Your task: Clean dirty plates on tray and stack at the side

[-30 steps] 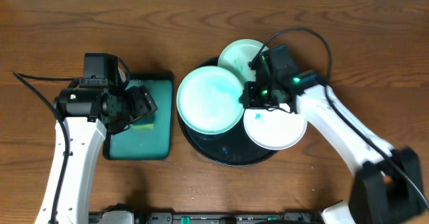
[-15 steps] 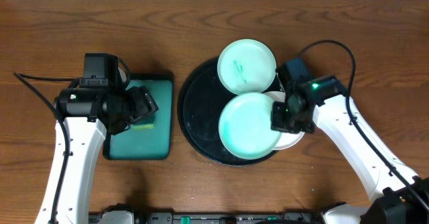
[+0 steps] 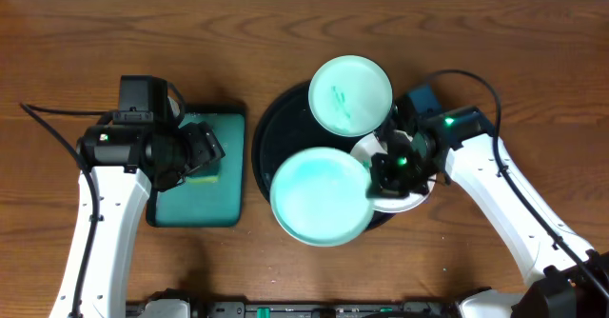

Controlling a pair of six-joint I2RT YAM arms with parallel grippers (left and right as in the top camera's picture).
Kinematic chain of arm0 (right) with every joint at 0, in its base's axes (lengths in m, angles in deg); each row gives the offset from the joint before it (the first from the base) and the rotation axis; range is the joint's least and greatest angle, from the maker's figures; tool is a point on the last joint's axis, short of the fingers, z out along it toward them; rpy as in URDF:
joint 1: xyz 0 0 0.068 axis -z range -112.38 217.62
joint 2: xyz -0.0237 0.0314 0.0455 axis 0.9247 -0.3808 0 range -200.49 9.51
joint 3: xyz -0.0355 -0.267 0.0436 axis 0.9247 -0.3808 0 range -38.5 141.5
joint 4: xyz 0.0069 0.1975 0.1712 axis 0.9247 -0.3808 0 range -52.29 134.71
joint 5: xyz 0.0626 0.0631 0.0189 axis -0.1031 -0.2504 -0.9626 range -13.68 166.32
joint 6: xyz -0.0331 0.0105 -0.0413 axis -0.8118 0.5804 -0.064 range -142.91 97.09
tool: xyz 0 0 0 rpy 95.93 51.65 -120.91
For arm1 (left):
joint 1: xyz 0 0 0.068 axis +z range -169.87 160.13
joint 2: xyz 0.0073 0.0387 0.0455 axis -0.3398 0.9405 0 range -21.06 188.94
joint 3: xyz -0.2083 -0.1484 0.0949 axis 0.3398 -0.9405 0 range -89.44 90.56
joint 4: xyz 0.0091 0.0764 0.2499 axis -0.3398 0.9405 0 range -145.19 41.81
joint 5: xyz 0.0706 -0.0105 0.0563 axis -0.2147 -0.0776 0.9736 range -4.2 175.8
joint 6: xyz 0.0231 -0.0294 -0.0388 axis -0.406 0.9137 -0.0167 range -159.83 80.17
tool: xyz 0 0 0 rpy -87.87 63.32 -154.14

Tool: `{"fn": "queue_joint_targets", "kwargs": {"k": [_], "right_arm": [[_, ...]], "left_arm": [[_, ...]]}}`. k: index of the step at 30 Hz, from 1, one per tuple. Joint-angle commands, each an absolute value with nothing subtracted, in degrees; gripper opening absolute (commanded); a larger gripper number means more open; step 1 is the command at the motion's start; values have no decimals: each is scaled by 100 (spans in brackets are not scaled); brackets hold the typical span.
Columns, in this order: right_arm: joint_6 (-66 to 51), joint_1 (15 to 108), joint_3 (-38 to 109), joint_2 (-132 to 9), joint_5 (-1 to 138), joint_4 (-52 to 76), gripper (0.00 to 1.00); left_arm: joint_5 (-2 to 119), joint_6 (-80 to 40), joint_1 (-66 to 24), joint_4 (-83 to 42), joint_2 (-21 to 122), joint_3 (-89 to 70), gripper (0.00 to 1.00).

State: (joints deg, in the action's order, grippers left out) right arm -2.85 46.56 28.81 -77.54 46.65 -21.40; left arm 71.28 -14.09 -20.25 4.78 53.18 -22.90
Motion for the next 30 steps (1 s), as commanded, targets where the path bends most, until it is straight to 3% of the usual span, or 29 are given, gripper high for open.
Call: {"fn": "queue_joint_targets", "kwargs": {"k": [1, 11, 30], "right_arm": [[-473, 4641, 2900, -7708, 4309, -1447, 1], [-504, 4276, 2900, -7708, 6982, 640, 1], [-1496, 2879, 2968, -7706, 10800, 737, 1]], "left_arm": [[7128, -1359, -2031, 506, 5300, -2283, 81], [7128, -1356, -2031, 508, 5300, -2283, 81], [7147, -1359, -2031, 524, 5302, -2283, 81]]}}
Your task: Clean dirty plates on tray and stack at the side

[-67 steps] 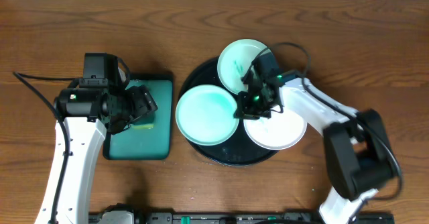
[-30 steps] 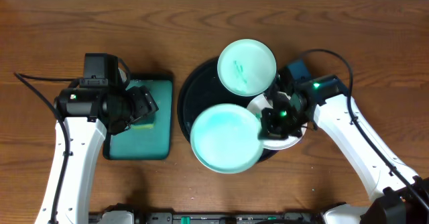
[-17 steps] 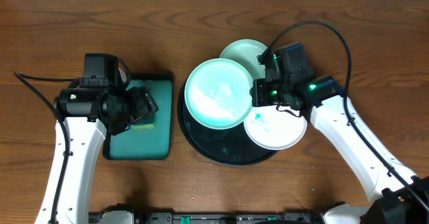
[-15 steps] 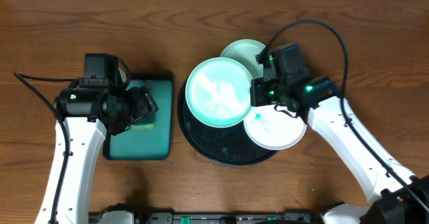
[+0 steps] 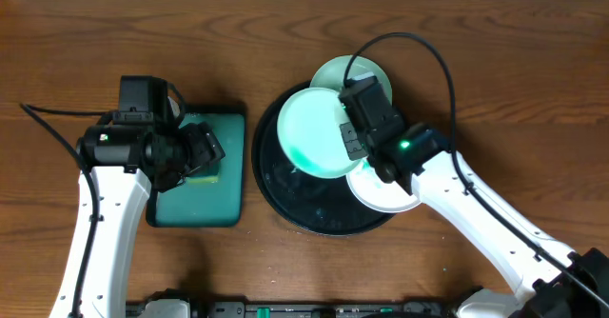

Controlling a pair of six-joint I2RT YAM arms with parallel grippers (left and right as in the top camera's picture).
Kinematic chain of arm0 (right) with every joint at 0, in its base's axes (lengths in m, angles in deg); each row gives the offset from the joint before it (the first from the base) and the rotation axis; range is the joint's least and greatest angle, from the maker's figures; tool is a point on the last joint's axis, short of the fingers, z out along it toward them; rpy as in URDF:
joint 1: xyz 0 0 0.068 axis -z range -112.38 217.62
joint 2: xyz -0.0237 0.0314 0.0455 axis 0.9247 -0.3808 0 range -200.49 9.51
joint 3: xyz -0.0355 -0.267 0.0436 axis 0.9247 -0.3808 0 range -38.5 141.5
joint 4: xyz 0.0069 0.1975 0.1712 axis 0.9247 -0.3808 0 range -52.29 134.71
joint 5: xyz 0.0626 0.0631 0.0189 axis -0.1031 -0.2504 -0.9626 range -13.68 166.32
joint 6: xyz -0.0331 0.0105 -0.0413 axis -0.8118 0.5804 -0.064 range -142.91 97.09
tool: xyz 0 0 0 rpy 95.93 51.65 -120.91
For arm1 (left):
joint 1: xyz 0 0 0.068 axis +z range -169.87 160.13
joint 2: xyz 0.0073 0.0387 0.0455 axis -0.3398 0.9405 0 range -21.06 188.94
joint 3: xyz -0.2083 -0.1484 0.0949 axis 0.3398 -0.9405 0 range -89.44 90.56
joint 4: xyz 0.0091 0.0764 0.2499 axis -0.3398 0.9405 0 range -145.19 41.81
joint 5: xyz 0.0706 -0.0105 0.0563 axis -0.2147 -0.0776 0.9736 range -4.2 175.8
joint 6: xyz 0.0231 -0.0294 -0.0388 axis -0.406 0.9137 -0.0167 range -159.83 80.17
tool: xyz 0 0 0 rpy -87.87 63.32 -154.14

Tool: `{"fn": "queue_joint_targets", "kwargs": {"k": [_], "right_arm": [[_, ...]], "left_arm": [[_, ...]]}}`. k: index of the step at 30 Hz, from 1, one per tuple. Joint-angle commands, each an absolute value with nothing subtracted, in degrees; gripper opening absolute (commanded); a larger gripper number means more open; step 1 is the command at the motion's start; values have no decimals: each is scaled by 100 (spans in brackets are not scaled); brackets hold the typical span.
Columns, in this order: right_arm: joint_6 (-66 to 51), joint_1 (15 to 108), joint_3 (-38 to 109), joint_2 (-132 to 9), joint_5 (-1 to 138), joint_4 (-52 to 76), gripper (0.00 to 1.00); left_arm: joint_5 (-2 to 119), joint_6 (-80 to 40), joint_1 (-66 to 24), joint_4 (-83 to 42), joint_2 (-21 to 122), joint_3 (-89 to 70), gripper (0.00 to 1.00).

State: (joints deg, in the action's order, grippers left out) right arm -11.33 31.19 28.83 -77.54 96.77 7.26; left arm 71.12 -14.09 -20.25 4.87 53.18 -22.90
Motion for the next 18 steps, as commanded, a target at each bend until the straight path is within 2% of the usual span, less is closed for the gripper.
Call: {"fn": "queue_joint_targets", "kwargs": {"k": [1, 18], "right_arm": [[-1538, 2796, 3001, -7706, 10982, 717, 1], [-3948, 1080, 3180, -7708, 15428, 1222, 1]], "left_arm": [[7147, -1359, -2031, 524, 5302, -2283, 81], [7490, -1359, -2031, 522, 5304, -2288, 81]]}}
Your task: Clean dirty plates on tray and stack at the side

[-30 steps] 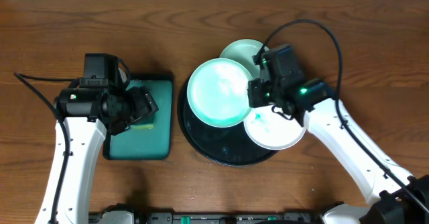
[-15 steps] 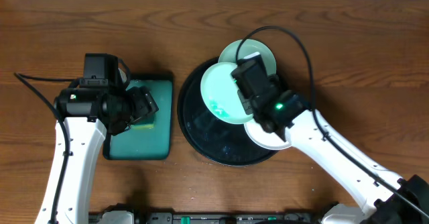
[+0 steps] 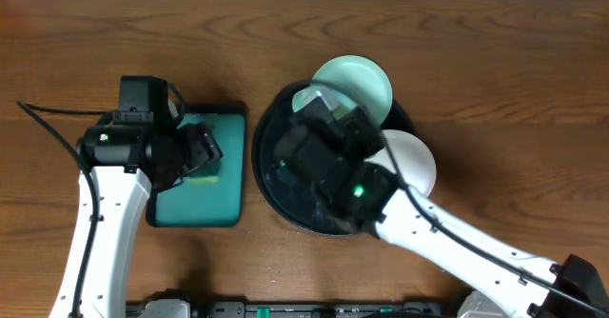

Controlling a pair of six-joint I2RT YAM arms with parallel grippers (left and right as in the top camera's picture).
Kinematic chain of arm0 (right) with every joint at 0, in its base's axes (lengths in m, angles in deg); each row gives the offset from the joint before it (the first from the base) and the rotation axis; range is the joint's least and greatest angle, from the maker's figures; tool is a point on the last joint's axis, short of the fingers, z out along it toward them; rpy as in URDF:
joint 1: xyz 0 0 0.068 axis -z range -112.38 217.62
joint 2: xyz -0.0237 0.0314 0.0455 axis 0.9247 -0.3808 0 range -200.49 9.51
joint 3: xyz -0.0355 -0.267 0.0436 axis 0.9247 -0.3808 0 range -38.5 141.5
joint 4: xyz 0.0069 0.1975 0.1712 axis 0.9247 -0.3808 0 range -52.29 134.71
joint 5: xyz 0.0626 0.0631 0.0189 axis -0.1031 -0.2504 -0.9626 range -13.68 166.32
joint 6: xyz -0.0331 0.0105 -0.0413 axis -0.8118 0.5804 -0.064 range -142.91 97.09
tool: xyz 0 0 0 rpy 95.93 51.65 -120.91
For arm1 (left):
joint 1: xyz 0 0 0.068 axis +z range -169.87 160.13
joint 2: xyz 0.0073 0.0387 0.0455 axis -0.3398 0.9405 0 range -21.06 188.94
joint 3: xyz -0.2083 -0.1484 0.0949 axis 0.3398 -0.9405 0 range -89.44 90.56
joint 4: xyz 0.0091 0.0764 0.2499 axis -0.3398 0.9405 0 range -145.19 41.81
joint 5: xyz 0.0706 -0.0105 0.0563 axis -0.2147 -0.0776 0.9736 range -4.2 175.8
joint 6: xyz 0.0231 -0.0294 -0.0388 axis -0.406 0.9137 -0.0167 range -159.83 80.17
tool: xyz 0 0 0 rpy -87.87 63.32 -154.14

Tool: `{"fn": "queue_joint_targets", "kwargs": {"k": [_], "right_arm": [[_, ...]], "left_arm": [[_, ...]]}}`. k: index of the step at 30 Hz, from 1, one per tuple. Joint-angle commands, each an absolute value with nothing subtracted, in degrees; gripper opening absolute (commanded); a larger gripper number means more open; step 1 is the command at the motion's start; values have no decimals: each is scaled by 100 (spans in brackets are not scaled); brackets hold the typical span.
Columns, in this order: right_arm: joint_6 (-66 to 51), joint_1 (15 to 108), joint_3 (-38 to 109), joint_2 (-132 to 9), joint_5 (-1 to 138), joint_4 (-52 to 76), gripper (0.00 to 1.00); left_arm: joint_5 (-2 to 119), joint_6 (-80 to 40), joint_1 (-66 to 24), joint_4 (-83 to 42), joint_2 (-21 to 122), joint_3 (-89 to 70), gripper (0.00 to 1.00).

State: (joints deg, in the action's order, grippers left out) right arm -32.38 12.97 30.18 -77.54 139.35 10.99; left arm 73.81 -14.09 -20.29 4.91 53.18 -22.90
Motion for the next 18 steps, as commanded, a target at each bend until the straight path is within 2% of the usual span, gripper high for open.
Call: {"fn": "queue_joint_targets", "kwargs": {"k": [1, 10, 18], "right_arm": [[-4047, 1034, 3180, -7708, 15572, 1263, 1], [-5155, 510, 3180, -7708, 16317, 1945, 1], [-5236, 376, 3178, -7708, 16352, 2020, 1]], "left_arm": [[7490, -1359, -2031, 522, 5304, -2288, 81], [7490, -1359, -2031, 522, 5304, -2288, 81], [7490, -1359, -2031, 522, 5304, -2288, 81]]}}
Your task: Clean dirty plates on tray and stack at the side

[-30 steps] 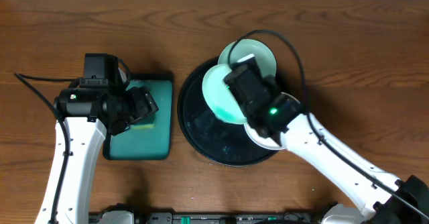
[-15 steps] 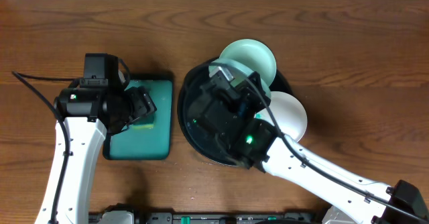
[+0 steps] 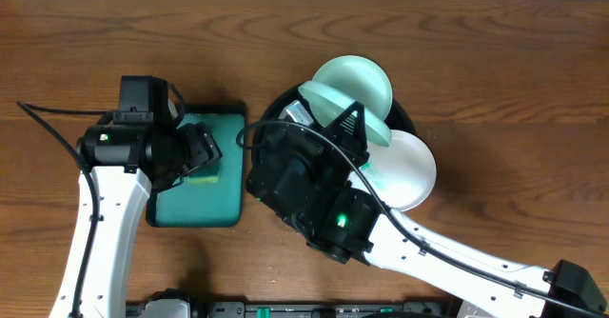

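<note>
My right arm is raised high toward the overhead camera, and its gripper (image 3: 350, 129) is shut on the rim of a mint green plate (image 3: 328, 99), held tilted above the round black tray (image 3: 270, 118). A second mint green plate (image 3: 366, 73) lies at the tray's far side. A white plate (image 3: 411, 170) rests at the tray's right edge. My left gripper (image 3: 205, 151) hovers over a yellow-green sponge (image 3: 204, 176) on the teal mat (image 3: 195, 204). Its fingers' state does not show.
The right arm's body hides most of the tray's middle and front. A black cable loops from the right arm over the tray's left rim. Brown wooden table surrounds everything.
My right arm has risen further toward the camera with the mint green plate, which now shows more of its tilted edge. The left arm has not moved.
At first the large mint plate lay at the tray's front with my right gripper at its right edge. Then the plate was up over the tray's back, in the gripper. It was then higher and tilted, and now higher still. My left arm stayed over the mat.
</note>
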Controlling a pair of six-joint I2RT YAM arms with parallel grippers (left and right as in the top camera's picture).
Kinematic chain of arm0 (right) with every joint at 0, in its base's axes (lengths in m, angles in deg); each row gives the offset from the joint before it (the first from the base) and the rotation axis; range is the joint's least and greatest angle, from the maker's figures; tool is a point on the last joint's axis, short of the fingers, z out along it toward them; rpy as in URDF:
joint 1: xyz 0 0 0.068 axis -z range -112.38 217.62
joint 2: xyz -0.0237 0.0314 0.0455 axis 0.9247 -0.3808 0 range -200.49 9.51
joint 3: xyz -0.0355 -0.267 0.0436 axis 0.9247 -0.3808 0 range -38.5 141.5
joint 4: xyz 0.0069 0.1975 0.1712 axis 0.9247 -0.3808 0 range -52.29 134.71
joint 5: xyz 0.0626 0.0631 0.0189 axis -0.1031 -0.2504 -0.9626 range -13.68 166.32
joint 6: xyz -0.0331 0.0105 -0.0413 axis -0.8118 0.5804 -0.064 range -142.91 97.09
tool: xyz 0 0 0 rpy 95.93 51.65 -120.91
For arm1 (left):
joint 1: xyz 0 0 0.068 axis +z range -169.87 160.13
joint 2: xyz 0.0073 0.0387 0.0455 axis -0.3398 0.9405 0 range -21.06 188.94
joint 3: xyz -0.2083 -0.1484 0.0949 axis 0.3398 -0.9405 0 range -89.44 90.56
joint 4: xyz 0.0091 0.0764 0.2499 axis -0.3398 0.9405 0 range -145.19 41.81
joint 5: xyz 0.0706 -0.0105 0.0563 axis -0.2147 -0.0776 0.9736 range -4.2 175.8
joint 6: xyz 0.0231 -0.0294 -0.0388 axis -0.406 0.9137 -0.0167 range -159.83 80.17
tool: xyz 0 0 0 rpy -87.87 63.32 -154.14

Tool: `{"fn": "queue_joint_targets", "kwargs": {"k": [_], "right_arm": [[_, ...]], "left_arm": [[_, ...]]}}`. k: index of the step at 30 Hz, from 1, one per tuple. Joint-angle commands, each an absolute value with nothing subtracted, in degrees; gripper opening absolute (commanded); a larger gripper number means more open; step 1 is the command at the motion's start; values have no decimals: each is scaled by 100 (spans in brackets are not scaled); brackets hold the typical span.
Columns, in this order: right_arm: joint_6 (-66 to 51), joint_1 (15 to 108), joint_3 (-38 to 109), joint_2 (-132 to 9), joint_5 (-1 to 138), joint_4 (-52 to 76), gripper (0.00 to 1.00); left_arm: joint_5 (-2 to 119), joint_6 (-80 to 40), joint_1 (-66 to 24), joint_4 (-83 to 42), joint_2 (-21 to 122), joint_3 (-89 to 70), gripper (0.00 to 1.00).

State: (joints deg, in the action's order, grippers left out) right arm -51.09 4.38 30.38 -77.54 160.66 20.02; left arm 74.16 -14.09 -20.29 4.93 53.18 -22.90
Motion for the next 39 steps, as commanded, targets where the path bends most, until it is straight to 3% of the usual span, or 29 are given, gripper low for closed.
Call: {"fn": "queue_joint_targets", "kwargs": {"k": [1, 28, 29, 34, 35, 39], "right_arm": [[-5238, 376, 3178, -7708, 16354, 2020, 1], [-5017, 376, 3178, -7708, 16370, 2031, 1], [-4735, 383, 3178, -7708, 16166, 2009, 1], [-2790, 457, 3176, -7756, 11775, 1049, 1], [-2696, 468, 3178, -7784, 11804, 1003, 1], [-2453, 560, 3178, -7826, 14986, 1097, 1]], "left_arm": [[7490, -1359, -2031, 522, 5304, -2288, 81], [7488, -1356, -2031, 526, 5304, -2288, 81], [7488, -1356, -2031, 526, 5304, -2288, 81], [7488, -1356, -2031, 548, 5304, -2288, 81], [7488, -1359, -2031, 570, 5304, -2288, 81], [7488, -1359, -2031, 605, 5304, -2288, 81]]}}
